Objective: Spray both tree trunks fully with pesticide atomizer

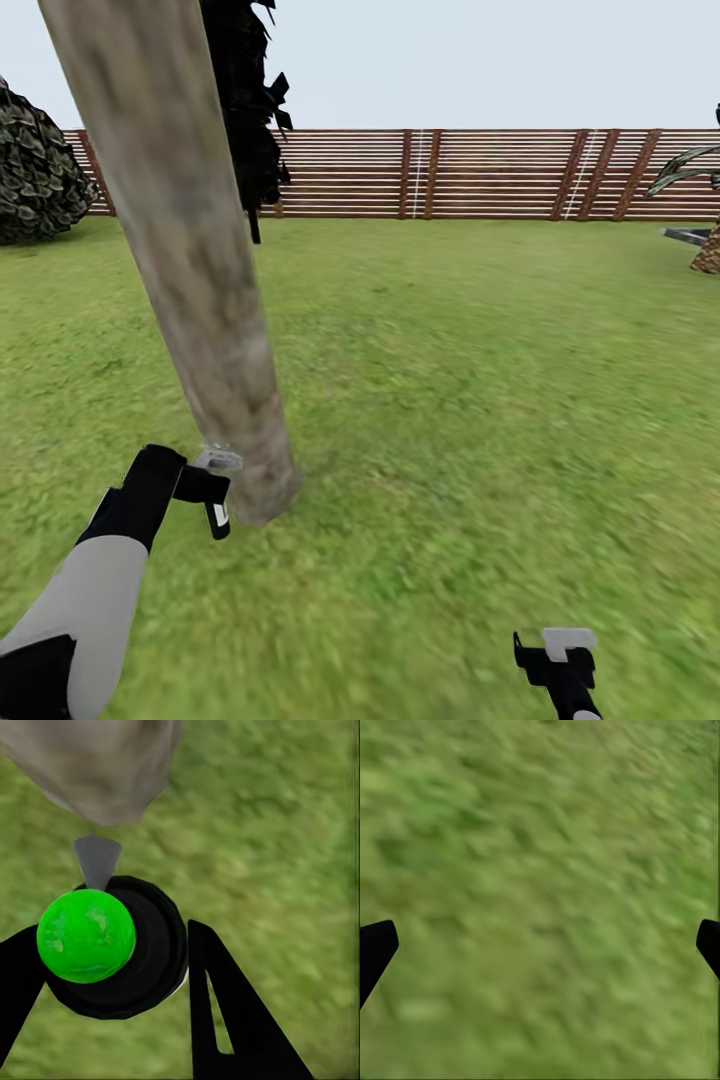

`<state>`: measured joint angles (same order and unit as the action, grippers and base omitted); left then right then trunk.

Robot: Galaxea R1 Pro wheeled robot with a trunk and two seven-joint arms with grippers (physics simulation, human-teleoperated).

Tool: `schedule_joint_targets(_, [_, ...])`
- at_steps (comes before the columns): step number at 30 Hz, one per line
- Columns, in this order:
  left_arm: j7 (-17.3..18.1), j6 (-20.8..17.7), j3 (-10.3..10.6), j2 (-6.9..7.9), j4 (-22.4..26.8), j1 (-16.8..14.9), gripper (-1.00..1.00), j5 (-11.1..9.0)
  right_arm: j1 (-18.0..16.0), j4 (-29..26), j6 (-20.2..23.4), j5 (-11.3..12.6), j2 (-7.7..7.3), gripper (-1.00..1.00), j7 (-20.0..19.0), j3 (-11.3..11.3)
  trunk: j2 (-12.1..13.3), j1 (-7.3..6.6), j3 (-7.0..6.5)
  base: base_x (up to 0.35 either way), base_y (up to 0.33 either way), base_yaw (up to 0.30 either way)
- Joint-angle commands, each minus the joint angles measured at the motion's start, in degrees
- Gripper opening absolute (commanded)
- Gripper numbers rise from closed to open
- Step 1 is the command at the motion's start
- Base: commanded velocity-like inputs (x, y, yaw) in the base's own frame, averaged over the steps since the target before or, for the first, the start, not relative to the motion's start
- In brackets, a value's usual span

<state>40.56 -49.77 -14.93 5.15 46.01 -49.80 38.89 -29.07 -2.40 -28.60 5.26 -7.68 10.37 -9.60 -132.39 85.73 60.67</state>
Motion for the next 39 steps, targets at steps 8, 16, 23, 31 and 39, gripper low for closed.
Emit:
schedule_joint_targets(8, [-1.62,0.26,-2.20,-0.02,-0.52,2.47,-1.00,0.99,0.00,0.02,-0.14,0.54,-0.15,1.00,0.09,-0.51,-0.02,0.01,0.05,0.263,-0.126,0.001])
schedule_joint_targets(16, [-4.65,3.96,-3.05,-0.26,-0.56,8.82,-1.00,0.47,-0.02,0.02,-0.14,0.54,-0.15,1.00,0.09,-0.51,-0.02,0.01,0.05,0.028,-0.009,0.000])
schedule_joint_targets(23, [-7.45,4.59,-3.45,-4.00,-0.61,9.01,-1.00,0.59,-0.02,0.03,-0.14,0.54,-0.15,1.00,0.09,-0.51,-0.02,0.01,0.05,0.000,0.000,0.000])
schedule_joint_targets(31, [-9.13,13.91,-12.07,-1.13,-0.82,14.91,-1.00,0.60,-0.02,0.10,-0.14,0.54,-0.15,1.00,0.09,-0.51,-0.02,0.01,0.05,0.000,0.000,0.000])
schedule_joint_targets(39, [-9.61,16.18,-16.38,-1.64,-0.61,15.95,-1.00,0.59,-0.02,0.05,-0.14,0.54,-0.13,1.00,0.09,-0.51,-0.02,0.01,0.05,0.009,0.000,0.000])
